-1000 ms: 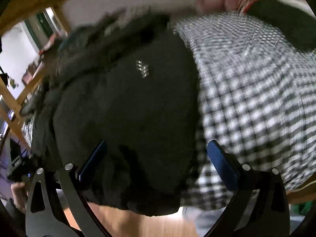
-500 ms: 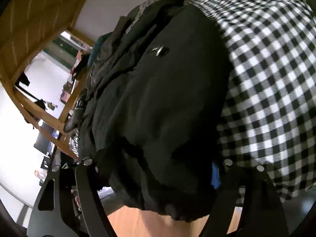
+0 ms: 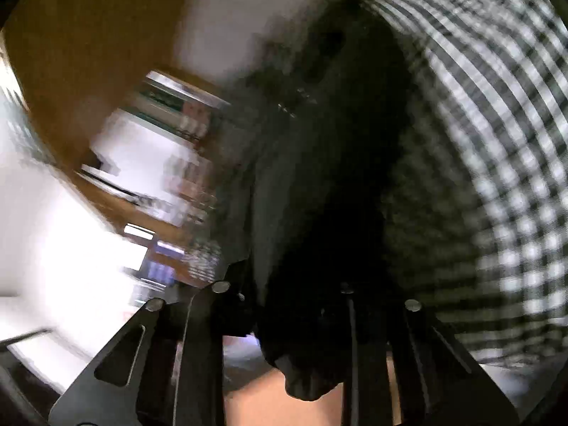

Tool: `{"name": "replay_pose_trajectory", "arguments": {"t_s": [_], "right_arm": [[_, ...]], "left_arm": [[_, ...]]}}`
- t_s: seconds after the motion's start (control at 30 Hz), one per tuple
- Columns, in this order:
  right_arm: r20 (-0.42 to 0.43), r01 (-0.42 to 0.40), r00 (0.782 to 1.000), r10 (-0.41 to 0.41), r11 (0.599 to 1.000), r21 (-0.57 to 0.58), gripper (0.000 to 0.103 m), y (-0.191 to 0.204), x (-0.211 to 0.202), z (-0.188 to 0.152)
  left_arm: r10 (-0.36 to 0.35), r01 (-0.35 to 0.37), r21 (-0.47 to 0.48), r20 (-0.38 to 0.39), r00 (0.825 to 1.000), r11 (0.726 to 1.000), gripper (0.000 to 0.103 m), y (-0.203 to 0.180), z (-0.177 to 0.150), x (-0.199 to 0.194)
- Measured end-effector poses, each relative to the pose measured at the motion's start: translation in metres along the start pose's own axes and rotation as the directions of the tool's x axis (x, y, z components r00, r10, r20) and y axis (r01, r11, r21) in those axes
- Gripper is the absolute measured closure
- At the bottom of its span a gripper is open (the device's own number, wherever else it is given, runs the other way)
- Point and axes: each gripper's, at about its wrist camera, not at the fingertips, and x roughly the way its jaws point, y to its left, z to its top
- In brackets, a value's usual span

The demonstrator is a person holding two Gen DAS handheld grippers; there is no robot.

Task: Fold large clothes

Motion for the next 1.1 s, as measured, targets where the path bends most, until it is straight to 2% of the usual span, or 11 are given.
{"name": "replay_pose_trajectory", "arguments": {"t_s": [0.1, 0.17, 0.2, 0.27, 0.3, 0.33, 0.37, 0.4, 0.57, 0.9, 1.1], "right_arm": [[0.004, 0.12, 0.993, -0.12, 0.993, -0.021, 0.082, 0.002, -0.003, 0.007], [-0.118, 0.303, 0.947, -0.299, 0.953, 0.021, 0.06, -0.023, 0.02, 0.002], [-0.149, 0.346, 0.929, -0.339, 0.938, 0.029, 0.034, -0.031, 0.031, -0.004], [-0.123, 0.347, 0.931, -0.344, 0.938, 0.003, 0.028, -0.027, 0.044, -0.01], [-0.125, 0.312, 0.943, -0.309, 0.95, 0.002, 0.047, -0.021, 0.048, -0.008], [-0.119, 0.249, 0.961, -0.248, 0.968, -0.001, 0.07, -0.011, 0.047, -0.005], [-0.097, 0.193, 0.977, -0.192, 0.981, 0.001, 0.075, -0.006, 0.042, -0.004], [-0.058, 0.106, 0.993, -0.106, 0.994, 0.004, 0.08, 0.003, 0.036, -0.002], [0.006, -0.044, 0.999, 0.044, 0.999, 0.031, 0.087, 0.008, 0.029, 0.01], [-0.07, -0.039, 0.997, 0.034, 0.996, -0.074, 0.091, 0.042, -0.008, 0.018], [-0.027, -0.065, 0.997, 0.066, 0.996, 0.054, 0.092, 0.034, -0.059, -0.003]], "left_arm": [[0.026, -0.028, 0.083, 0.029, 0.999, 0.996, 0.071, -0.02, 0.006, -0.013], [0.115, -0.113, 0.043, -0.058, 0.992, 0.993, 0.05, -0.004, 0.007, 0.011], [0.154, -0.153, 0.011, -0.09, 0.984, 0.988, 0.039, 0.005, 0.005, 0.022], [0.192, -0.196, -0.053, -0.081, 0.978, 0.979, 0.023, 0.021, -0.001, 0.032], [0.161, -0.163, -0.073, -0.032, 0.986, 0.984, 0.023, 0.025, -0.004, 0.029], [0.145, -0.145, -0.074, -0.006, 0.989, 0.987, 0.04, 0.024, -0.006, 0.025], [0.126, -0.126, -0.063, -0.001, 0.992, 0.99, 0.064, 0.02, -0.004, 0.025], [0.103, -0.103, -0.04, -0.005, 0.995, 0.994, 0.068, 0.012, -0.002, 0.021], [-0.035, 0.038, -0.049, 0.051, 0.998, 0.998, 0.078, -0.019, 0.011, 0.008], [0.074, -0.072, -0.04, 0.057, 0.996, 0.997, 0.08, -0.053, 0.023, -0.059], [0.124, -0.124, -0.042, -0.017, 0.992, 0.991, 0.081, -0.064, -0.004, -0.079]]}}
